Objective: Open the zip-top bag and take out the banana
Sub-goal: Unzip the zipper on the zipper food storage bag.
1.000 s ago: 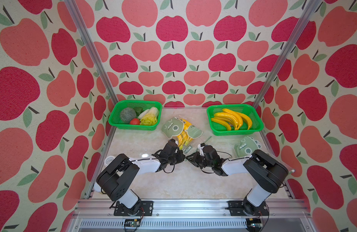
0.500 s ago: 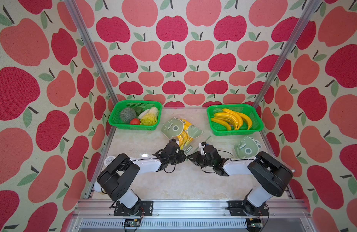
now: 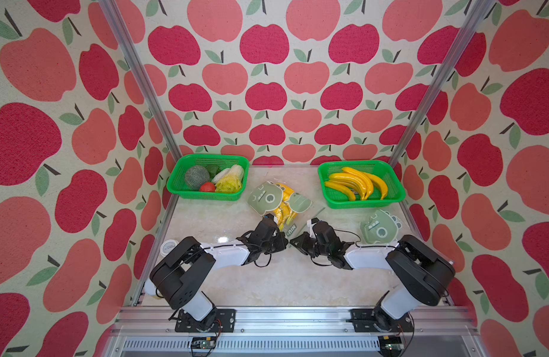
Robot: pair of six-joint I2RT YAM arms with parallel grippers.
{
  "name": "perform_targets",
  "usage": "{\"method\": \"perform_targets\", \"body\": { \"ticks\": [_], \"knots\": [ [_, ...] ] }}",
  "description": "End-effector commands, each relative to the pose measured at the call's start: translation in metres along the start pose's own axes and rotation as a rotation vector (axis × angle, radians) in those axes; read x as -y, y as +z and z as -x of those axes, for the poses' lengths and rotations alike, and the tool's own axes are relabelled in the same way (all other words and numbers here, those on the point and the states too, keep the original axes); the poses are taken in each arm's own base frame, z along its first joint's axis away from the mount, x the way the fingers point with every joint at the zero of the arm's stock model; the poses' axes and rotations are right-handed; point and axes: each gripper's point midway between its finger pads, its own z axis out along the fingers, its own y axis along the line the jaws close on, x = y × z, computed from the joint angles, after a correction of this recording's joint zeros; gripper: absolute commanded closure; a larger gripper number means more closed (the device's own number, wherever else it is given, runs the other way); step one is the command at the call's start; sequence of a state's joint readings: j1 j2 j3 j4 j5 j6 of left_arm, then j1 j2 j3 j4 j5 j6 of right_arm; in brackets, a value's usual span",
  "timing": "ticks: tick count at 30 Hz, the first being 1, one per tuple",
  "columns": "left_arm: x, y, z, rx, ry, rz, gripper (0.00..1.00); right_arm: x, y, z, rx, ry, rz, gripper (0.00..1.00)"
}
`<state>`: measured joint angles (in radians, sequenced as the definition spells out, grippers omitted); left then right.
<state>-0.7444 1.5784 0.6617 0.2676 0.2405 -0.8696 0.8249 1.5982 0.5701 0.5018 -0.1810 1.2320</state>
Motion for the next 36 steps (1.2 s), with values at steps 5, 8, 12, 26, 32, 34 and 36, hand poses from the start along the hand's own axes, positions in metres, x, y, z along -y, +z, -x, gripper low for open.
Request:
{"method": "perform_targets", "body": {
  "ticks": [5, 8, 12, 26, 32, 34, 36],
  "knots": [
    [-0.006, 0.002, -0.005, -0.022, 0.019, 0.032, 1.00, -0.002, -0.015, 0.035, 0.130, -0.011, -0.017, 0.88],
    [-0.005, 0.002, -0.005, -0.022, 0.020, 0.030, 1.00, 0.002, -0.016, 0.039, 0.144, -0.002, -0.025, 0.89],
    [-0.005, 0.001, -0.005, -0.021, 0.020, 0.029, 1.00, 0.006, -0.018, 0.043, 0.157, 0.010, -0.027, 0.92],
    [-0.004, 0.000, -0.005, -0.019, 0.021, 0.026, 1.00, 0.011, -0.033, 0.065, 0.233, 0.007, -0.057, 0.93],
    [-0.003, -0.003, -0.003, -0.006, 0.023, 0.023, 1.00, 0.016, -0.038, 0.074, 0.255, 0.033, -0.077, 0.93],
    [-0.004, -0.004, -0.004, -0.004, 0.027, 0.024, 1.00, 0.017, -0.039, 0.078, 0.264, 0.034, -0.080, 0.93],
    [-0.005, -0.005, -0.003, 0.004, 0.028, 0.023, 1.00, 0.017, -0.040, 0.081, 0.269, 0.037, -0.080, 0.93]
  ]
}}
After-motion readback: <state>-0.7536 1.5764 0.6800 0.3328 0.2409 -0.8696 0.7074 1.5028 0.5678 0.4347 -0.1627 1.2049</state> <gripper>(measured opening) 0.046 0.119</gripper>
